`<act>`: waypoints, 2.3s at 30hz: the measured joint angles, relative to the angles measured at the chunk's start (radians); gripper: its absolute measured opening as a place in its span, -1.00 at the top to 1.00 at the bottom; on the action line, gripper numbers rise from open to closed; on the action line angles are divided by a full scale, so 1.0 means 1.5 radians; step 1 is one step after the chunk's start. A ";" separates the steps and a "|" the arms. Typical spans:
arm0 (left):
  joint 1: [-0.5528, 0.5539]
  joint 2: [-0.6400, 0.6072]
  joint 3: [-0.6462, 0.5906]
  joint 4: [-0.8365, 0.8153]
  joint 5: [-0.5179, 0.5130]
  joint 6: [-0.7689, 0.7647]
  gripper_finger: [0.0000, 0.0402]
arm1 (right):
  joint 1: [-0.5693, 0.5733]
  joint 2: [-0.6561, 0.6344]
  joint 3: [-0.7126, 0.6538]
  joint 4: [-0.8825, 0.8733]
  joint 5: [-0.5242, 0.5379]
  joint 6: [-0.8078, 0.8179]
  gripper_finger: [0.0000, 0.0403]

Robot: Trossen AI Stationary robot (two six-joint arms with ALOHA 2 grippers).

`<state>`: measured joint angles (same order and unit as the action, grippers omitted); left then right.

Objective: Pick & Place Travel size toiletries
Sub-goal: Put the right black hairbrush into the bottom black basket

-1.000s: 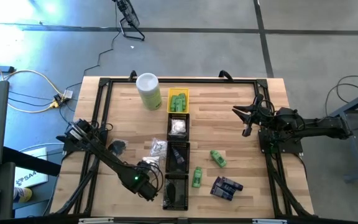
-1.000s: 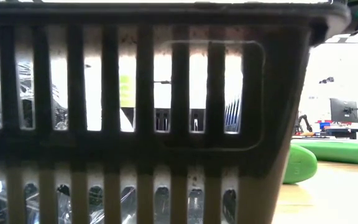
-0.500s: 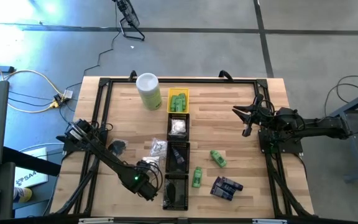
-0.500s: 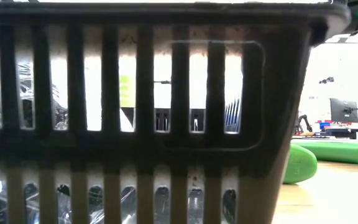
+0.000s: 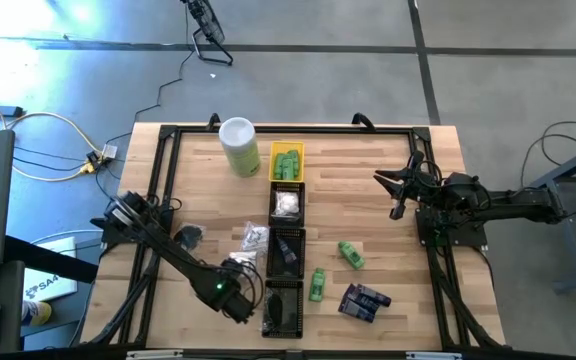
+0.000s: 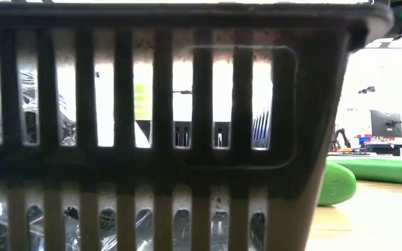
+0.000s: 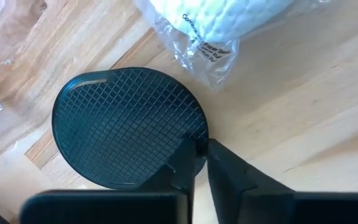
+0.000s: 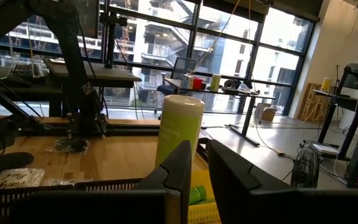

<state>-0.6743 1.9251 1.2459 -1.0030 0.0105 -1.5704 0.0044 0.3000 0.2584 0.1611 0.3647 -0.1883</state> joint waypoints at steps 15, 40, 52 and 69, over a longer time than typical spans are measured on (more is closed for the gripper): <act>0.000 0.004 0.095 -0.137 -0.036 0.012 1.00 | 0.000 0.000 0.000 0.000 0.000 0.000 0.77; 0.000 0.001 0.333 -0.348 -0.210 0.031 1.00 | 0.000 0.000 0.000 0.000 0.000 0.000 0.77; 0.000 0.001 0.466 -0.341 -0.298 0.074 1.00 | 0.000 0.000 0.000 0.000 0.000 0.000 0.77; 0.000 0.023 0.513 -0.172 -0.294 0.154 1.00 | 0.000 0.000 0.000 0.000 0.000 0.001 0.77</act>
<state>-0.6743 1.9599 2.0159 -1.2609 -0.4309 -1.3388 0.0044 0.3000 0.2584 0.1608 0.3645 -0.1867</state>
